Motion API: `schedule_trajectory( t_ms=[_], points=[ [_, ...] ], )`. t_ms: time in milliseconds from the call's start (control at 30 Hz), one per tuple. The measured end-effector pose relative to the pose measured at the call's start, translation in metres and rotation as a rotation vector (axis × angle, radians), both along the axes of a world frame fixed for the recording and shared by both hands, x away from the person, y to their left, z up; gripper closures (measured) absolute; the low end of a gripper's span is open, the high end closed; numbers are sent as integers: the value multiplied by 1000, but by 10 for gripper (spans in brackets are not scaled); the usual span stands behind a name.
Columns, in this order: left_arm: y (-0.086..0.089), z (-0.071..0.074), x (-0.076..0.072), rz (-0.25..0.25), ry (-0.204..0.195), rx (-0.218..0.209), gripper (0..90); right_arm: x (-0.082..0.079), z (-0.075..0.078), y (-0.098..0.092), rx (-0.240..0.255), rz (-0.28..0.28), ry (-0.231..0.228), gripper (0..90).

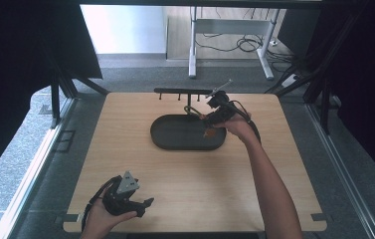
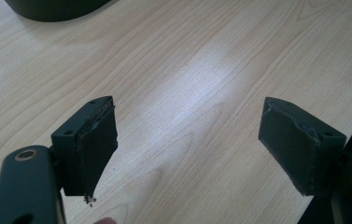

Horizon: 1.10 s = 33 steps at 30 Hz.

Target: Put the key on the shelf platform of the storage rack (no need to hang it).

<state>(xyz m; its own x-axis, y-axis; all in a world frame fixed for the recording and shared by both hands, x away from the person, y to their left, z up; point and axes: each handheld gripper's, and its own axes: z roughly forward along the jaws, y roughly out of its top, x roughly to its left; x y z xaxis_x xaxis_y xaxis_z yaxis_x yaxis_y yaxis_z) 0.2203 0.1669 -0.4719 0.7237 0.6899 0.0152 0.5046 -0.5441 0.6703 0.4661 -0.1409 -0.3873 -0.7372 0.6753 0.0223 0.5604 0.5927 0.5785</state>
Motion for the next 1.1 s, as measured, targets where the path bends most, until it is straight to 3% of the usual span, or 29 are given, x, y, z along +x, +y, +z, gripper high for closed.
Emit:
schedule_trajectory(
  t_ms=[433,700,1100],
  points=[
    [-1,-1,0,-3,1,5,200,11,-25,0,-16,-25,6,667],
    [-1,-2,0,-4,2,8,200,14,-47,1,-25,-37,11,667],
    [-2,-3,1,-7,4,12,200,14,-67,3,-25,-48,6,664]
  ],
)
